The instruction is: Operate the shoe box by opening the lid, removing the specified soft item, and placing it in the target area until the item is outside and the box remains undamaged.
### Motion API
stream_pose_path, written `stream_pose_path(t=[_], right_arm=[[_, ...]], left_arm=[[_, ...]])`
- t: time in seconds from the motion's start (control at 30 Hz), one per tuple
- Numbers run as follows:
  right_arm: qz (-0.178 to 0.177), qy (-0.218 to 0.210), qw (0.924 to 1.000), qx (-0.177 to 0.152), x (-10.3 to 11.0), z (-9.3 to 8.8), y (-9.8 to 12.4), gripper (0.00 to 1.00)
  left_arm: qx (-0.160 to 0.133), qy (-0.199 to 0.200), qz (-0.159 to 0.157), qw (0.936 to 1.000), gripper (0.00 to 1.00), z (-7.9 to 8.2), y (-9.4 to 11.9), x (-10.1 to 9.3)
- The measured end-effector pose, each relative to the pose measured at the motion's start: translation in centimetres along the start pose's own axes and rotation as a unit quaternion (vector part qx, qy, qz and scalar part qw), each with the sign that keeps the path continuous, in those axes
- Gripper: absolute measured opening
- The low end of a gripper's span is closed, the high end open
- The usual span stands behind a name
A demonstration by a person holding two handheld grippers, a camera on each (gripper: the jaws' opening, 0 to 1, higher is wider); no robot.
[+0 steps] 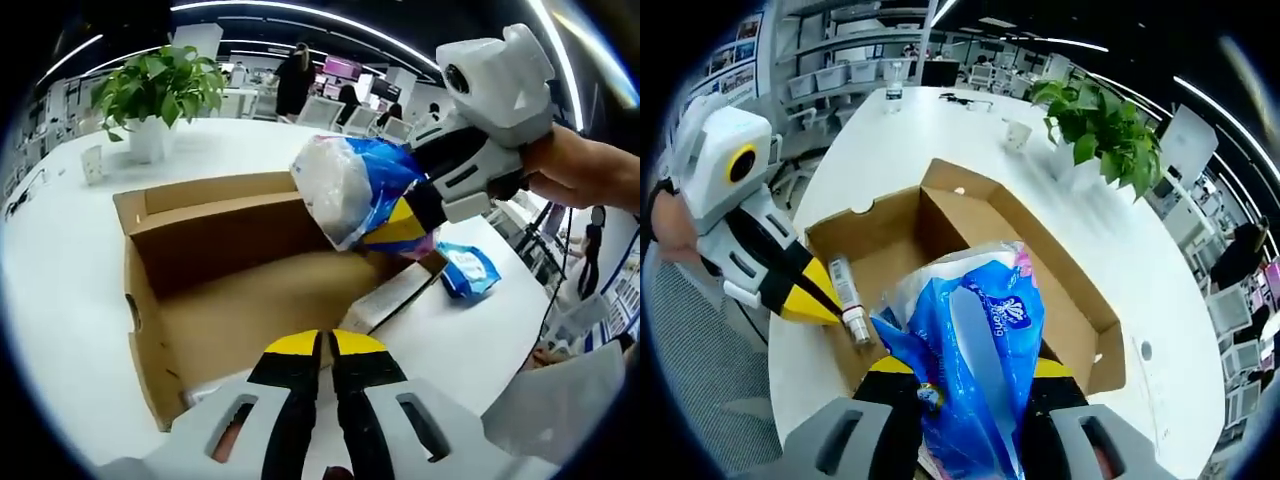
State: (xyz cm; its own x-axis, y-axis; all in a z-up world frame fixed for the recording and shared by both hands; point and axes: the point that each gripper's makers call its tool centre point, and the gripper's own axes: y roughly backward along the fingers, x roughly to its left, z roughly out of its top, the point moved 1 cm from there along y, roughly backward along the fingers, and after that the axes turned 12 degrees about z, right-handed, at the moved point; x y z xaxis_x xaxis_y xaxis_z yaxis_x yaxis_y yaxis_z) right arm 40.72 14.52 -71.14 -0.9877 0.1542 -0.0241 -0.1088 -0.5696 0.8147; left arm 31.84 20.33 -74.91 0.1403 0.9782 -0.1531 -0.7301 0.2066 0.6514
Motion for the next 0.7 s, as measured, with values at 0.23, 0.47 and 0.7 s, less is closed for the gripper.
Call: stream_pose_path(t=[0.23,0.47,0.7], right_arm=[[-0.017,0.002,0.9997,-0.018,0.1,0.3,2.0,0.33],[-0.043,0.007,0.9988,-0.023,-0.5,-0.5,5.2,0.33],[-0.075,0.003,0.9972,-0.008,-0.9,-3.6,8.3,0.33]], left_arm=[[0.000,-0.010,-0.003,0.9999,0.02,-0.1,0.0,-0.3],[-0.001,-0.020,-0.007,0.9998,0.02,-0.1,0.0,-0.6],[-0.004,-0.031,-0.006,0.9995,0.02,-0.1,0.2,-0.7]])
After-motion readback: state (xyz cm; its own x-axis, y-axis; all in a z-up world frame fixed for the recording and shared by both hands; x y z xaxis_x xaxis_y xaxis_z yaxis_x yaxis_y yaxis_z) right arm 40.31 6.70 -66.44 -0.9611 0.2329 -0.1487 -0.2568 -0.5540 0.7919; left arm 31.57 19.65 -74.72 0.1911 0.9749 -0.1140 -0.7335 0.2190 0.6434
